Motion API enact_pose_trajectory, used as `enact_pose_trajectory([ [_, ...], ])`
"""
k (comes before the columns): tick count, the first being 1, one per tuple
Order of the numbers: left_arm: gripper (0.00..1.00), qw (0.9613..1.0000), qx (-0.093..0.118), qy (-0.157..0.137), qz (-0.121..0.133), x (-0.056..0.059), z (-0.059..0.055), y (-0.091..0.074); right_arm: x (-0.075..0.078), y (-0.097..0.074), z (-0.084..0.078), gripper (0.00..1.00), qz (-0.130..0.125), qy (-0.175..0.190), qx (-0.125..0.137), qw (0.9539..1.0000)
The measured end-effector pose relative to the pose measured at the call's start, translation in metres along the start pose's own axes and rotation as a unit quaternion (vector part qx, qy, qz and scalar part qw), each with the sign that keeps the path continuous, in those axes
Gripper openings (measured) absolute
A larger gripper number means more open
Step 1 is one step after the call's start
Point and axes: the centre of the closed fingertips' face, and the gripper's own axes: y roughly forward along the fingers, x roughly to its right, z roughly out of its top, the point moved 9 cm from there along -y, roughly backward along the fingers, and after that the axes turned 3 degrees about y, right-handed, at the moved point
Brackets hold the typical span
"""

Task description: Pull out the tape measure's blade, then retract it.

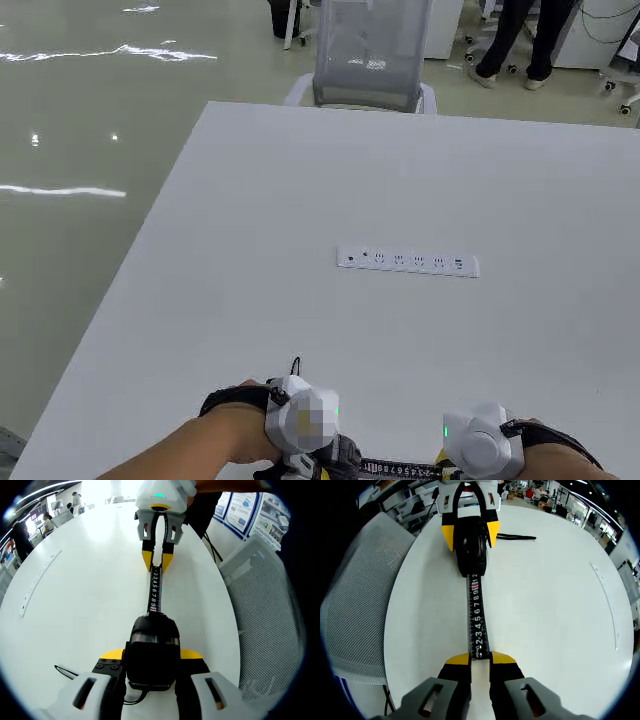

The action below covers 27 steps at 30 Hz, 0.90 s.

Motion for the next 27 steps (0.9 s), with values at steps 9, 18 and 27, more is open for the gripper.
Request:
enact_pose_trajectory([
  [9,0.34,1.0,-0.001,-0.001,0.0,0.0001,-0.0001,0.0,0.0002,-0.0025,-0.004,0.11,0.0,0.002,-0.001,1.0],
  [18,0.34,1.0,-0.001,-0.001,0.001,-0.0003,-0.0001,0.0006,0.0012,-0.0029,-0.0059,0.11,0.001,0.004,-0.003,1.0],
  [27,0.34,1.0,-0.001,-0.002,0.001,-0.0006,-0.0003,0.001,0.0015,-0.0039,-0.0098,0.11,0.001,0.005,-0.003,1.0],
])
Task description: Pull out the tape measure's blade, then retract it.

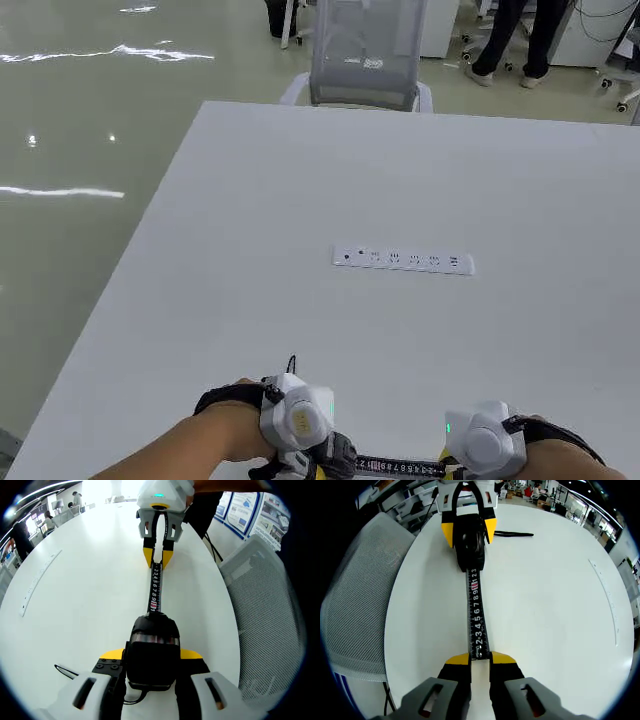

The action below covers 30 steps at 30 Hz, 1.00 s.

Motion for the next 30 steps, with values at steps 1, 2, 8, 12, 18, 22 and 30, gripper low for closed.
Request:
enact_pose_trajectory([
  [1,0.34,1.0,0.0,0.0,0.0,0.0,0.0,0.0,0.0,0.0,0.0,0.11,0.0,0.0,0.0,1.0],
  [2,0.34,1.0,0.0,0.0,0.0,0.0,0.0,0.0,0.0,0.0,-0.001,0.11,0.0,0.0,0.0,1.0],
  [8,0.34,1.0,0.0,0.0,0.001,0.0,0.0,0.0,0.001,-0.001,-0.004,0.11,-0.001,0.004,0.0,1.0],
  [12,0.34,1.0,0.001,-0.001,0.002,0.0,0.0,0.0,0.001,-0.002,-0.006,0.11,-0.001,0.004,-0.001,1.0],
  [18,0.34,1.0,0.001,-0.001,0.003,0.001,0.0,-0.001,0.001,-0.004,-0.008,0.11,-0.002,0.007,-0.002,1.0],
  [22,0.34,1.0,0.001,-0.001,0.002,0.001,0.0,-0.001,0.001,-0.005,-0.011,0.11,-0.003,0.007,-0.004,1.0],
  [30,0.34,1.0,0.002,-0.001,0.002,0.0,-0.001,0.0,0.001,-0.008,-0.016,0.11,-0.004,0.01,-0.008,0.9999],
])
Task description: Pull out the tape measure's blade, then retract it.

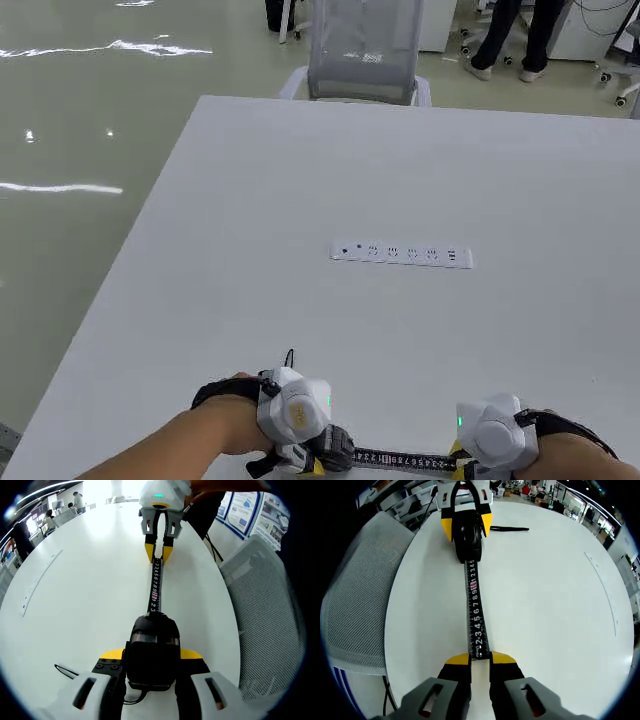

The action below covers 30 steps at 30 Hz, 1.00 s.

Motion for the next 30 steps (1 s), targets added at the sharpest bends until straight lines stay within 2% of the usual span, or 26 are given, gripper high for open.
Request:
enact_pose_trajectory([
  [30,0.34,1.0,0.0,-0.001,0.0,0.0,0.0,0.0,0.002,-0.006,-0.016,0.11,-0.001,0.007,-0.002,1.0],
])
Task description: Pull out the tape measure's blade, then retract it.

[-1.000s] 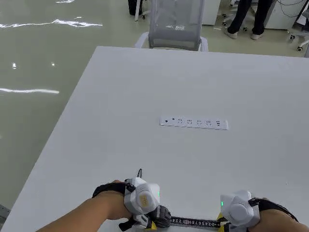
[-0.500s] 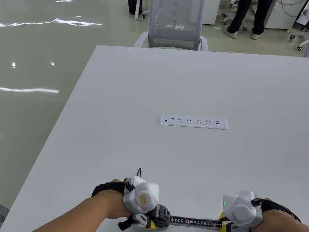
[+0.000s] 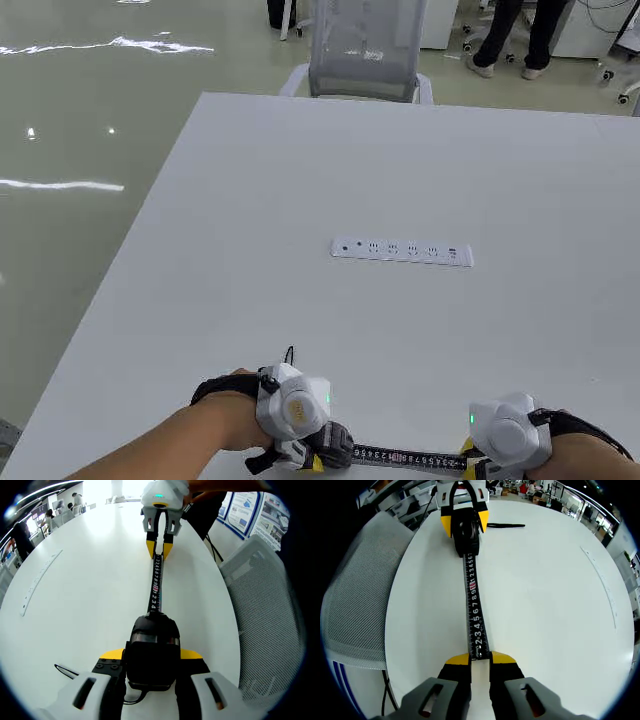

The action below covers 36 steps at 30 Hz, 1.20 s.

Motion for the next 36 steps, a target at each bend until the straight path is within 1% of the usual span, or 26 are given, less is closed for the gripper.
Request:
enact_pose_trajectory([
  [21,0.34,1.0,0.001,-0.001,0.0,0.0,0.0,0.0,0.001,-0.004,-0.007,0.11,-0.002,0.002,-0.005,1.0],
  [26,0.34,1.0,0.002,-0.002,0.0,0.0,0.0,0.0,0.001,-0.005,-0.009,0.11,-0.003,0.003,-0.002,1.0],
  [36,0.34,1.0,0.001,-0.002,0.001,0.0,0.0,-0.001,0.002,-0.007,-0.014,0.11,-0.004,0.007,-0.008,0.9999],
])
